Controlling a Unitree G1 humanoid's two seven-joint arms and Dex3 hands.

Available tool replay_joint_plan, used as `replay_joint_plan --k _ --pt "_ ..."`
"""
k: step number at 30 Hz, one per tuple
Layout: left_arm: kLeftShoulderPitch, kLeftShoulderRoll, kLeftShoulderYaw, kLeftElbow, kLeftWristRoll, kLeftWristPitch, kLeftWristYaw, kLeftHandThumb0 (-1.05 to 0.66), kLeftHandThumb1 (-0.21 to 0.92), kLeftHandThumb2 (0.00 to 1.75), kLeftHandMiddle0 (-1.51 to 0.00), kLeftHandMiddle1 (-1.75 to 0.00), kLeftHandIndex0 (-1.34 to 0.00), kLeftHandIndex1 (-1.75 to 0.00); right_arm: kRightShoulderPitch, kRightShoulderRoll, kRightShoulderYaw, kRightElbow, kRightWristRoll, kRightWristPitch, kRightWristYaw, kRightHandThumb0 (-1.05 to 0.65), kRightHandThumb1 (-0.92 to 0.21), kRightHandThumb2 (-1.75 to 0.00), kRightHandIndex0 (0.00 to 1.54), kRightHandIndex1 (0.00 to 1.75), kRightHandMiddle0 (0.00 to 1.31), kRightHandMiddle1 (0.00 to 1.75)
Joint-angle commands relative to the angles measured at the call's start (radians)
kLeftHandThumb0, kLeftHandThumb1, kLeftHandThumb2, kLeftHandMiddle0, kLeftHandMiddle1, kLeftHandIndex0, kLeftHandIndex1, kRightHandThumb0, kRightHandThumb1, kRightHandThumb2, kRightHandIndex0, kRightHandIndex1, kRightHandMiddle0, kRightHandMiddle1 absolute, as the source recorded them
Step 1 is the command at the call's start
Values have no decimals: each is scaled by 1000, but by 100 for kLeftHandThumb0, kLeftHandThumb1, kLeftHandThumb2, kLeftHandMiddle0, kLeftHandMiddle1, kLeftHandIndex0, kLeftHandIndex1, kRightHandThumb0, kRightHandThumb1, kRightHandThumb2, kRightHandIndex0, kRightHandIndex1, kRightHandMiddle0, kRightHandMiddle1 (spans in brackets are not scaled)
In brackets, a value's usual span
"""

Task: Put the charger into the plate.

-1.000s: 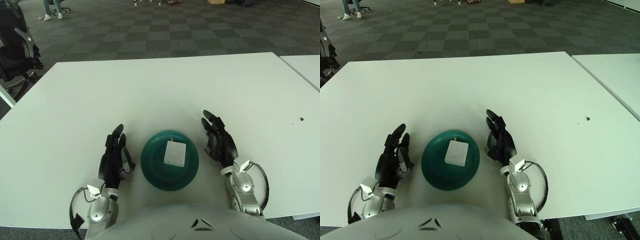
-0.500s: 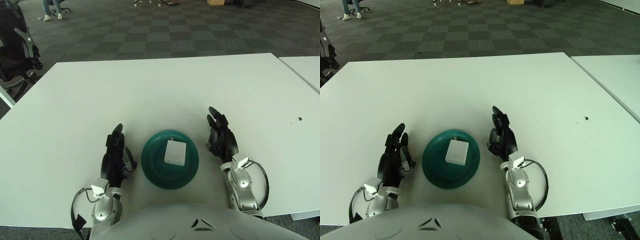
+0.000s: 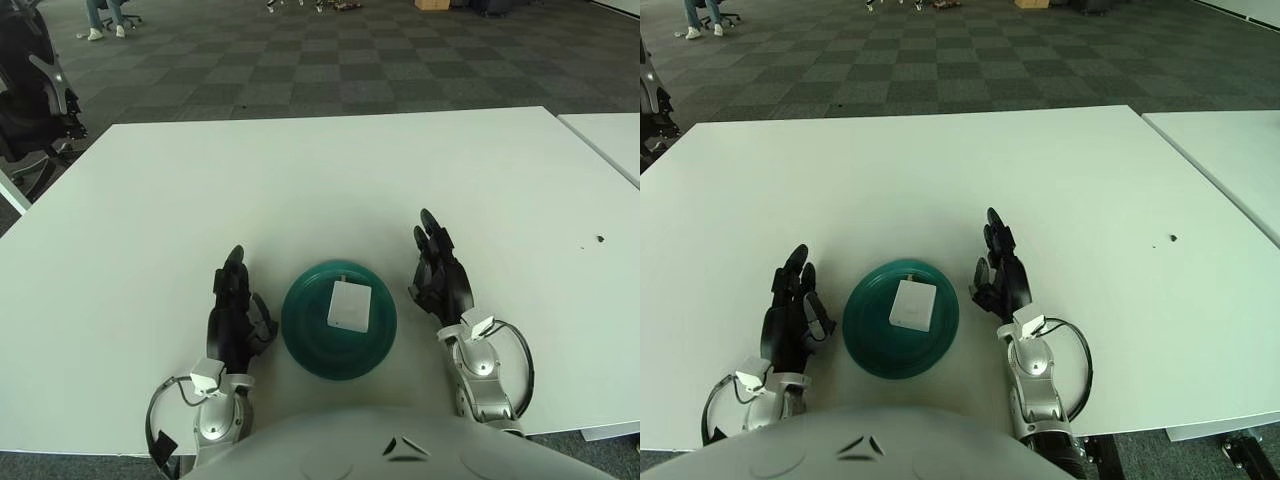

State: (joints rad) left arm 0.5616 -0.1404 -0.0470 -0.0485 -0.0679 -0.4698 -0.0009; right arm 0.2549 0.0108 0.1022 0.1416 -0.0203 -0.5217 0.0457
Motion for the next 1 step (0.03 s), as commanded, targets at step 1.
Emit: replay_joint_plan --k 1 --pt "20 -11 -7 51 13 35 17 -100 92 102 -11 0 0 -37 88 5 19 159 -18 -28 8 -95 -92 -98 0 0 1 4"
